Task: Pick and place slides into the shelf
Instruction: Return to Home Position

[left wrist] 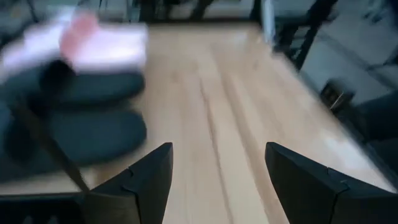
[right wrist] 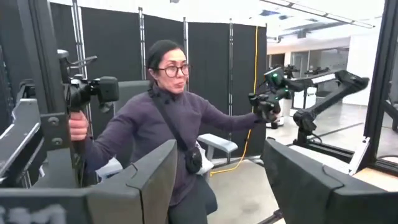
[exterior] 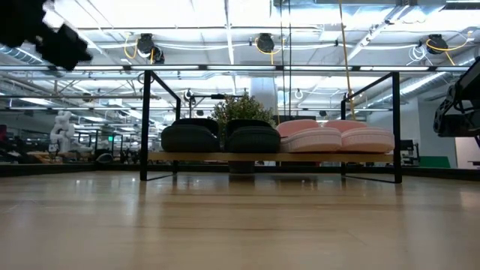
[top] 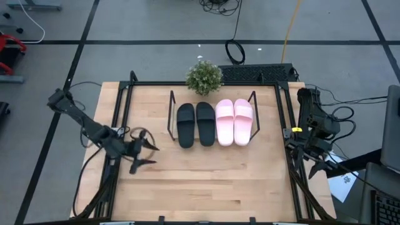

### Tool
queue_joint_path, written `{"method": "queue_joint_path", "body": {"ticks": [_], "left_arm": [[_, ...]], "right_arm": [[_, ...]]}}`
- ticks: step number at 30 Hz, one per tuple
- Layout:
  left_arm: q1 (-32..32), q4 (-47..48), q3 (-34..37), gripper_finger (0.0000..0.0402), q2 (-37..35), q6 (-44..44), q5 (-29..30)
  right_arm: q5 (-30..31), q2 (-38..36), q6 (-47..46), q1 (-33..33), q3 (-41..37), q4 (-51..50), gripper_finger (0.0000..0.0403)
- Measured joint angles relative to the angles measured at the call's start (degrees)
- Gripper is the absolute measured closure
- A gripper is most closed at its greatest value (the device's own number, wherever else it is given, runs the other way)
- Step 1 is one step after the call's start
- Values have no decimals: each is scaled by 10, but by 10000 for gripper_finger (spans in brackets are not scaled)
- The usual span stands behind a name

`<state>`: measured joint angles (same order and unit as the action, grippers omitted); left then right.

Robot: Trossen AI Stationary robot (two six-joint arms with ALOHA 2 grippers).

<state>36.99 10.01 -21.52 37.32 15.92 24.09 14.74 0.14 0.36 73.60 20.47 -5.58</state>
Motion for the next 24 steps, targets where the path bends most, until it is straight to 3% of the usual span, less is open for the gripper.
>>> {"method": "queue_joint_path", "body": {"ticks": [3, 8, 11, 15, 19, 24], "left_arm": [[-20, 42, -6, 149, -84, -57, -36], [-24, 160, -1, 149, -203, 16, -10], [-11, 101, 27, 149, -229, -17, -28], [6, 8, 88, 149, -230, -52, -39], [12, -46, 136, 149, -228, -36, -49], [13, -67, 145, 149, -228, -41, -61]], "right_arm": [[-2, 0, 0, 0, 0, 0, 177], [-83, 0, 27, 0, 0, -31, 176], [-87, 0, 18, 0, 0, -41, 176], [-41, 0, 8, -1, 0, -42, 176], [-40, 0, 8, -1, -7, -29, 176], [-14, 0, -15, -18, -62, 26, 176]]}}
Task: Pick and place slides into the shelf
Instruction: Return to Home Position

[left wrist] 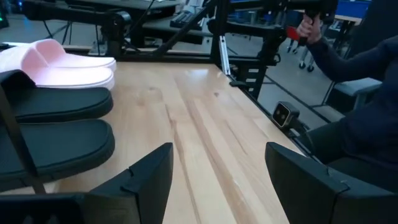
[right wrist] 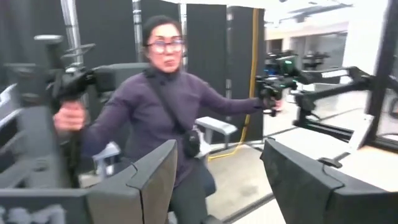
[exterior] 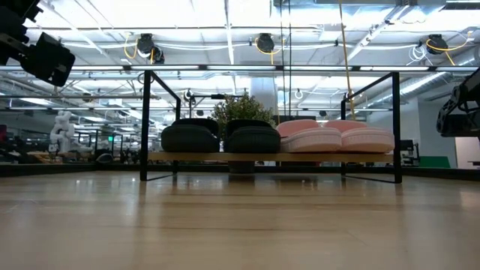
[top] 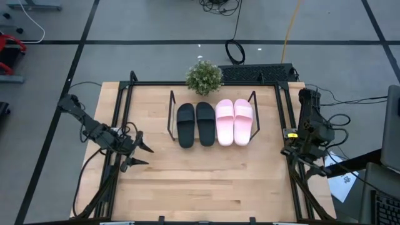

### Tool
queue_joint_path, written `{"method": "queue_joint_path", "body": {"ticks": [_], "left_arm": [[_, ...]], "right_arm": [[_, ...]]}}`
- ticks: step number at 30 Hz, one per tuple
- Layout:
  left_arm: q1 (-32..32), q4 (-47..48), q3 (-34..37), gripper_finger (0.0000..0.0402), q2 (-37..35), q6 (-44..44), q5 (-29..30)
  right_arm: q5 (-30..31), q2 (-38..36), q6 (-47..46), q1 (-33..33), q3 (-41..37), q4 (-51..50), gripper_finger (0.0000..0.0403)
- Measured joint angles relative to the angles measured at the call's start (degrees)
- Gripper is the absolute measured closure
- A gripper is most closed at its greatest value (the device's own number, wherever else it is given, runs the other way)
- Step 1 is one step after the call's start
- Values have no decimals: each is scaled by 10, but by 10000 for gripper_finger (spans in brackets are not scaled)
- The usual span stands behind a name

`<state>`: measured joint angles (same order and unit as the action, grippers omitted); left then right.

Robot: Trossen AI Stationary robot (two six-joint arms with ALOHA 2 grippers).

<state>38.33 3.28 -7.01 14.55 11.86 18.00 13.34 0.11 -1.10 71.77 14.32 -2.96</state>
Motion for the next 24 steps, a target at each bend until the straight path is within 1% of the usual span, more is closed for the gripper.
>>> {"method": "queue_joint_path", "body": {"ticks": [4, 10, 15, 18, 24], "left_arm": [[0, 0, 0, 149, 0, 3, 0], [0, -8, 0, 149, 0, 0, 0], [0, -9, 0, 149, 0, -2, 0], [0, -14, 0, 149, 0, -8, 0], [0, -20, 0, 149, 0, -24, 0]], "right_arm": [[0, 0, -11, -24, -37, 43, 176], [-7, 0, -12, -80, -47, 49, 176], [-99, 0, 10, -155, -47, 44, 176], [-147, 0, 3, -209, -47, 38, 176], [-272, 0, -2, -322, -47, 35, 176]]}}
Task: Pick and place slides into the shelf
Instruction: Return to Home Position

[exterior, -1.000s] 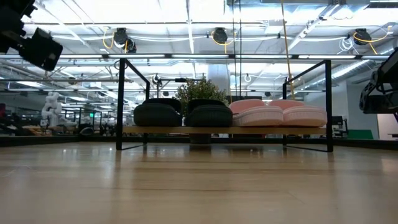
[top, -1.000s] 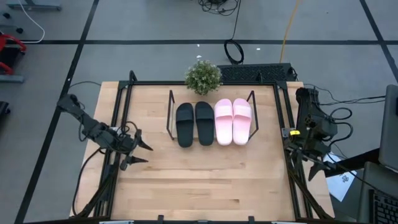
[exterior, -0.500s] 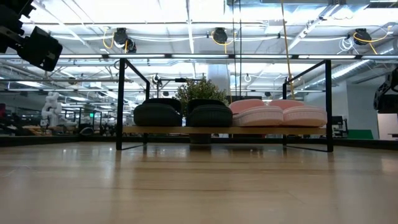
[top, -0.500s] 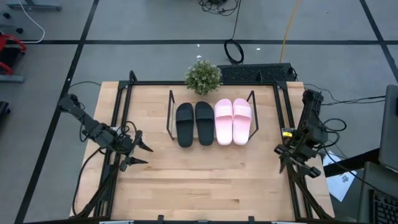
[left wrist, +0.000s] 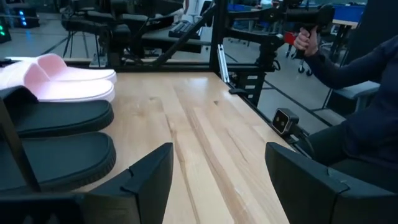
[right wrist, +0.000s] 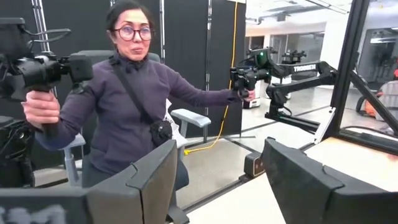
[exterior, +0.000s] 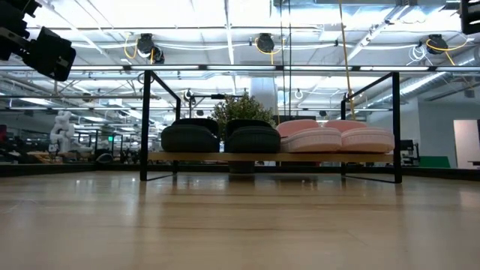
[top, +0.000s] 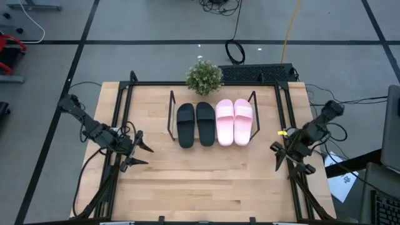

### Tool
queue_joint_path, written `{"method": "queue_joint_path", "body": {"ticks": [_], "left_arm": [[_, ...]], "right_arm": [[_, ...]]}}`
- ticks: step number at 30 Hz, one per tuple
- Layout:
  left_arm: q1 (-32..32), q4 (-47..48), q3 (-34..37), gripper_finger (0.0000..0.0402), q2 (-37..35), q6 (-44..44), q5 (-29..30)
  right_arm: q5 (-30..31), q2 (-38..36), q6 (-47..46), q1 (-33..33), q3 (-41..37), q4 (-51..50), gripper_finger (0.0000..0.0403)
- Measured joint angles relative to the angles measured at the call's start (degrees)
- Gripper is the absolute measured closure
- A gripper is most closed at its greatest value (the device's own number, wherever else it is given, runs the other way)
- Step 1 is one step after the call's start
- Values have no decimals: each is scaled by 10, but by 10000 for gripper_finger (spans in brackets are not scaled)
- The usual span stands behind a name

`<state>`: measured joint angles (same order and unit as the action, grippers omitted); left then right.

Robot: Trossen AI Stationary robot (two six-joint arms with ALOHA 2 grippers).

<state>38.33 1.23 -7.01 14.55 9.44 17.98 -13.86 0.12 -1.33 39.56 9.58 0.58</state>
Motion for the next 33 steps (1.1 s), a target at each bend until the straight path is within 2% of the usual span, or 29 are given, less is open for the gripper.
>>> {"method": "queue_joint_path", "body": {"ticks": [10, 14, 17, 22, 24, 28, 30, 33], "left_arm": [[0, 21, 0, 149, 0, 15, 0], [0, 35, 0, 149, 0, 42, 13], [0, 39, 0, 149, 1, 63, 36], [0, 62, 0, 149, 1, 79, 65], [0, 77, 0, 149, 1, 95, 71], [0, 101, 0, 149, 1, 121, 76], [0, 105, 0, 149, 1, 123, 76], [0, 106, 0, 149, 1, 121, 76]], "right_arm": [[-183, 0, -28, -174, 0, 0, 176], [-223, 0, -44, -229, 0, -1, 176], [-203, 0, -82, -257, 0, -8, 176], [-41, 1, -92, -269, -16, -42, 176], [-10, 1, -75, -266, -37, -22, 176], [-56, 1, -32, -256, -72, 92, 176], [-75, 0, -23, -251, -74, 112, 176], [-74, 1, -33, -246, -71, 110, 176]]}}
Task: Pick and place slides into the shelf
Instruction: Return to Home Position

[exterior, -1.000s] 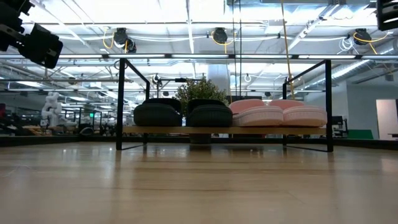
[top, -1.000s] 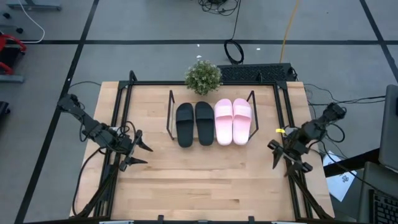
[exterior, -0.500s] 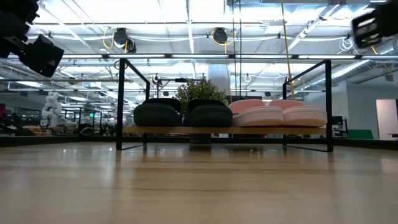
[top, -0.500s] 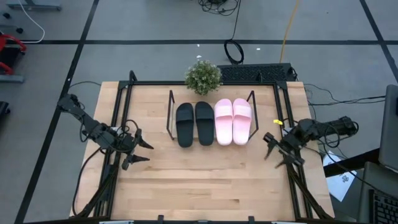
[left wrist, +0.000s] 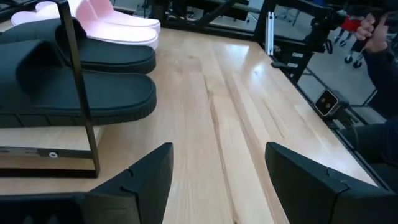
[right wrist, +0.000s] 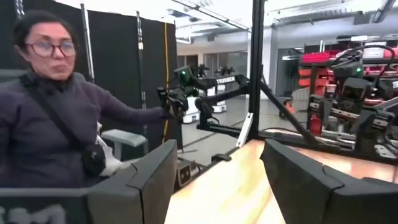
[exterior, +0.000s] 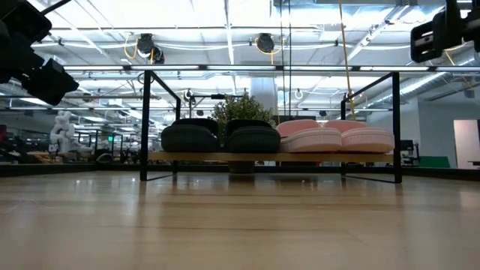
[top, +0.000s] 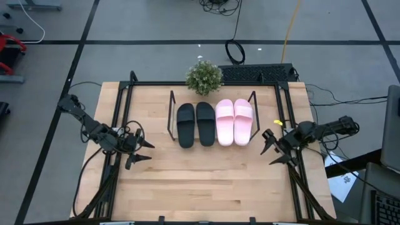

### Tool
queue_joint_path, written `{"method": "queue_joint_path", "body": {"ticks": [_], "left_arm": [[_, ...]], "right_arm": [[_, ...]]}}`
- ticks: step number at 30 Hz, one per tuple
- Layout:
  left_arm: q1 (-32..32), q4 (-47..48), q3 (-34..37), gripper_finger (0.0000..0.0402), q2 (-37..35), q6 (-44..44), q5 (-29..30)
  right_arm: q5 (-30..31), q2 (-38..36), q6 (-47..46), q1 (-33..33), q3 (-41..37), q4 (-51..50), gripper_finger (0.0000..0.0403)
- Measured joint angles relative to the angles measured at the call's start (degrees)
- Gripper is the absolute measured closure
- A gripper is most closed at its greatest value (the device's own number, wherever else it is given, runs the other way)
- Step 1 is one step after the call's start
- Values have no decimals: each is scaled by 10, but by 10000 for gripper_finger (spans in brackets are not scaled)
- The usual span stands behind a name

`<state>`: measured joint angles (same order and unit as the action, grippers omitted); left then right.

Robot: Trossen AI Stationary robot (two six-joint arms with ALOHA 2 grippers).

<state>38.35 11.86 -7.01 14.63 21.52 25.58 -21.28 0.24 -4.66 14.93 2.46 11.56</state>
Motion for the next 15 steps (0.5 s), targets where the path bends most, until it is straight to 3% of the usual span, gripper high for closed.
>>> {"method": "queue_joint_path", "body": {"ticks": [15], "left_arm": [[0, 4, 0, 149, 0, -28, 40]], "right_arm": [[18, 0, -9, 21, -16, -6, 176]]}}
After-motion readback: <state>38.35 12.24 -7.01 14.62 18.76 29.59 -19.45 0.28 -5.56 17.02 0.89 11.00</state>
